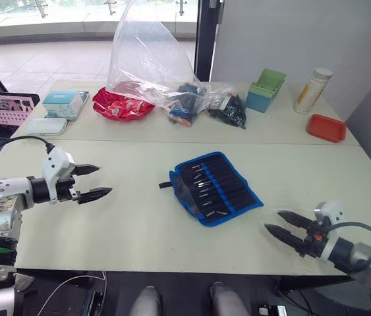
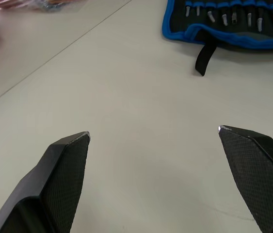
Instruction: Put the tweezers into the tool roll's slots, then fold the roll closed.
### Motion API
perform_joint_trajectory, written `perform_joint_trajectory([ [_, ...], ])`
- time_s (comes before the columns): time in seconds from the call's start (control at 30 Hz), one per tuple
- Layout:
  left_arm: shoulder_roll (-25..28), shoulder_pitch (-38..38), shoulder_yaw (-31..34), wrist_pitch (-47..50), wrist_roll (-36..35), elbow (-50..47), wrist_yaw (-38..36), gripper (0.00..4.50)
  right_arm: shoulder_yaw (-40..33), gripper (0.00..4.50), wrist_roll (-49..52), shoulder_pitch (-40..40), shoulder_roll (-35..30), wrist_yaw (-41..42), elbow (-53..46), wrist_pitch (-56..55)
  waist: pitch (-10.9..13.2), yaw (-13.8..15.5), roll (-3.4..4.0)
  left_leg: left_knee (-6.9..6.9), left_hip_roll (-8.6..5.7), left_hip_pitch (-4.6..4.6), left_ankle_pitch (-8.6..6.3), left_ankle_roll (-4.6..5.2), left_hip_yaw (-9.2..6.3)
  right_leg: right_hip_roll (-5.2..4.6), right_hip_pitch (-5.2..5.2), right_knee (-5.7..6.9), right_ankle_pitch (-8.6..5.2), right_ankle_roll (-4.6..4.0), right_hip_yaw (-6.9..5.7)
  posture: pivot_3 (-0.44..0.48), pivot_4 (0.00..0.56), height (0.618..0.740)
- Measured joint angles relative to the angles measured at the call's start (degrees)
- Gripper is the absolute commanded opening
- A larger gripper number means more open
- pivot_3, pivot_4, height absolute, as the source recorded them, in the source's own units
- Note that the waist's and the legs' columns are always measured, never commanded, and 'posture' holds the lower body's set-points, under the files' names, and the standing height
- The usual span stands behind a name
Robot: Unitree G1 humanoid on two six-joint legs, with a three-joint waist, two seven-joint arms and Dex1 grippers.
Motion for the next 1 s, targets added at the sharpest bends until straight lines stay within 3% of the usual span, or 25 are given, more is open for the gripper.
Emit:
perform_joint_trajectory([
  [0.27,-1.4,-3.2,0.5,0.5,-1.8,2.8,-1.9,4.5,-1.5,4.42,1.1,4.5,1.7,-0.9,-3.8,-0.5,0.0,0.1,-0.01,0.03,0.0,-0.01,0.0,0.0,0.0,0.0,0.02,0.04,0.01,0.0,0.0,0.0,0.15,0.74],
  [0.43,-1.5,-4.6,-3.2,2.5,-1.5,3.1,-4.8,4.5,-0.2,4.42,-0.8,7.0,5.2,-4.0,-9.3,-3.6,0.0,0.1,-0.01,0.03,0.0,-0.01,0.0,0.0,0.0,0.01,0.01,0.05,0.01,0.0,0.0,0.0,0.15,0.74],
  [0.7,-2.7,-10.3,-8.0,2.5,0.4,5.0,-8.8,4.5,15.7,4.42,-20.3,2.4,3.6,-11.9,-17.3,-10.4,0.0,-0.1,-0.03,0.09,0.02,0.05,0.05,-0.02,0.04,0.06,0.01,0.09,0.02,-0.01,0.02,0.0,0.15,0.74],
  [0.9,-3.1,-11.0,-10.4,3.0,0.8,5.3,-10.5,4.5,29.4,4.42,-31.6,-7.2,4.8,-16.0,-17.1,-9.3,0.0,-0.1,-0.05,0.08,0.05,-0.06,0.05,-0.02,0.03,0.09,-0.1,0.12,0.04,-0.04,0.02,0.0,0.15,0.74],
  [1.0,-3.5,-11.7,-11.2,3.0,0.8,5.0,-11.4,4.5,35.8,4.42,-35.1,-13.0,9.0,-18.2,-14.9,-6.6,0.0,-0.1,-0.05,0.11,0.05,-0.12,0.05,-0.01,0.02,0.09,-0.15,0.14,0.05,-0.06,0.02,0.0,0.15,0.74],
])
